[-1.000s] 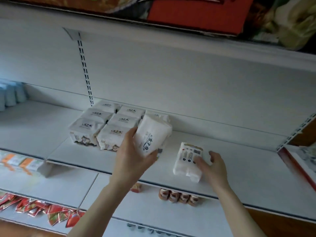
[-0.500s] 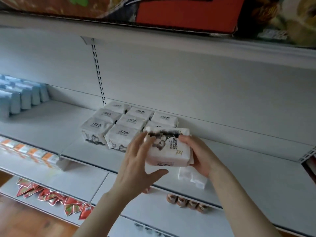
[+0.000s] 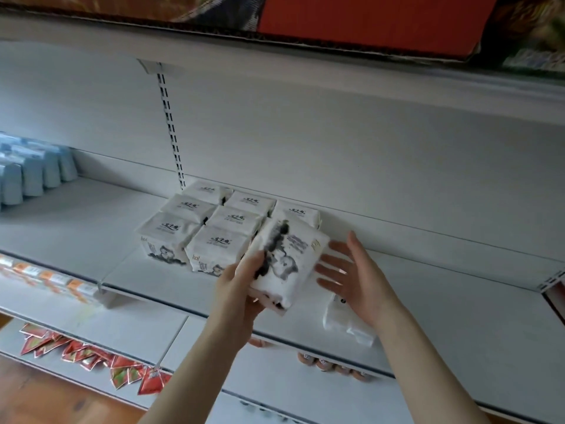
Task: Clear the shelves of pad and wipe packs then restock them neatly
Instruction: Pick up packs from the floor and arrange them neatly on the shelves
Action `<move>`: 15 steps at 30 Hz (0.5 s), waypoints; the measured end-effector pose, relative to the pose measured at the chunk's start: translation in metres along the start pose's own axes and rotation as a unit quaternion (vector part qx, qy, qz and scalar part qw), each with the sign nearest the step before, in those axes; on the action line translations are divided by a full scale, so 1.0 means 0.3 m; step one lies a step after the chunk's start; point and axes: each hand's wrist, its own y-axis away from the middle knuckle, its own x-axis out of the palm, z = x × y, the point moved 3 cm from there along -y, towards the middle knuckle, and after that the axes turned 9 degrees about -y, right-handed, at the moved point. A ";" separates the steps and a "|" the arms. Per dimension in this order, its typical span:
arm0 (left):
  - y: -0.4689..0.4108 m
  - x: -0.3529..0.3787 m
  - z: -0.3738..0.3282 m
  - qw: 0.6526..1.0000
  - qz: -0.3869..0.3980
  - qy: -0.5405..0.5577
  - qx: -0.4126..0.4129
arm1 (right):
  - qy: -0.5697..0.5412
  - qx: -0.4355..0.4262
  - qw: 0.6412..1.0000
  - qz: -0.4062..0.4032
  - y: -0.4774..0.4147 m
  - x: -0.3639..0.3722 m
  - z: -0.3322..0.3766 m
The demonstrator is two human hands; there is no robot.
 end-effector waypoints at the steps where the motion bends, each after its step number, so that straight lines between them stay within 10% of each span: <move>1: -0.004 0.009 0.013 0.999 -0.016 0.036 0.002 | 0.009 0.016 1.000 0.002 0.012 0.007 -0.018; 9: 0.032 0.042 0.124 0.991 -0.027 -0.127 -0.031 | 0.206 -0.038 0.978 -0.010 0.029 0.054 -0.044; 15: -0.003 -0.087 0.174 0.971 -0.115 -0.205 -0.035 | 0.559 -0.168 0.811 0.025 -0.062 0.064 -0.021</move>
